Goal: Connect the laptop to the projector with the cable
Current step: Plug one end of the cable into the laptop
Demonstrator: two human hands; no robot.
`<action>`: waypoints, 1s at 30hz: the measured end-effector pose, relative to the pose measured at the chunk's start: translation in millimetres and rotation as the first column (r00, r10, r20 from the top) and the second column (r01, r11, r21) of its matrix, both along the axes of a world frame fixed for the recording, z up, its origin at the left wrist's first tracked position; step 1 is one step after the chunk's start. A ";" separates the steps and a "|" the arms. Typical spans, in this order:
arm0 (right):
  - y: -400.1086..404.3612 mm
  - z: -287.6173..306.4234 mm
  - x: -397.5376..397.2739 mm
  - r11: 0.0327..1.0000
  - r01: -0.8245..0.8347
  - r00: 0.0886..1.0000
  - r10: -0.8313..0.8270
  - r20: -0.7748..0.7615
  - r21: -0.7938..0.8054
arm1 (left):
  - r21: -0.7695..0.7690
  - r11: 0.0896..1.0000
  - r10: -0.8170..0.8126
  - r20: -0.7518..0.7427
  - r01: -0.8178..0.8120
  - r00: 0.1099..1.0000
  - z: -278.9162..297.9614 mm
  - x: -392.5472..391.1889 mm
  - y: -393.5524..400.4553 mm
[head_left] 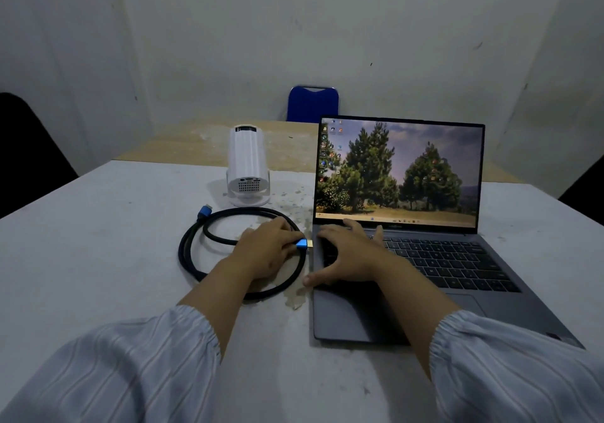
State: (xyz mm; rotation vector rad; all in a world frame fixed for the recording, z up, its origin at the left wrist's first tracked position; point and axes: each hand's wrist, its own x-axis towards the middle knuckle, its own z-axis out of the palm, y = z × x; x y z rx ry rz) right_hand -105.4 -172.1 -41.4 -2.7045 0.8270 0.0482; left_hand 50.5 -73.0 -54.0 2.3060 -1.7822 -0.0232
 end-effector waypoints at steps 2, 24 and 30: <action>-1.2 -0.5 0.8 1.000 0.002 1.000 -0.002 -0.010 0.022 | -0.006 1.000 -0.007 0.005 0.007 1.000 0.1 0.7 -0.6; -5.3 0.6 1.6 0.998 -0.038 0.999 0.038 0.004 0.047 | 0.100 0.980 -0.179 0.081 0.171 0.980 14.1 7.6 -10.6; -4.8 -1.8 -0.2 0.998 -0.030 1.000 0.030 -0.002 0.050 | 0.159 0.968 -0.229 0.242 0.194 0.943 15.5 10.2 -11.5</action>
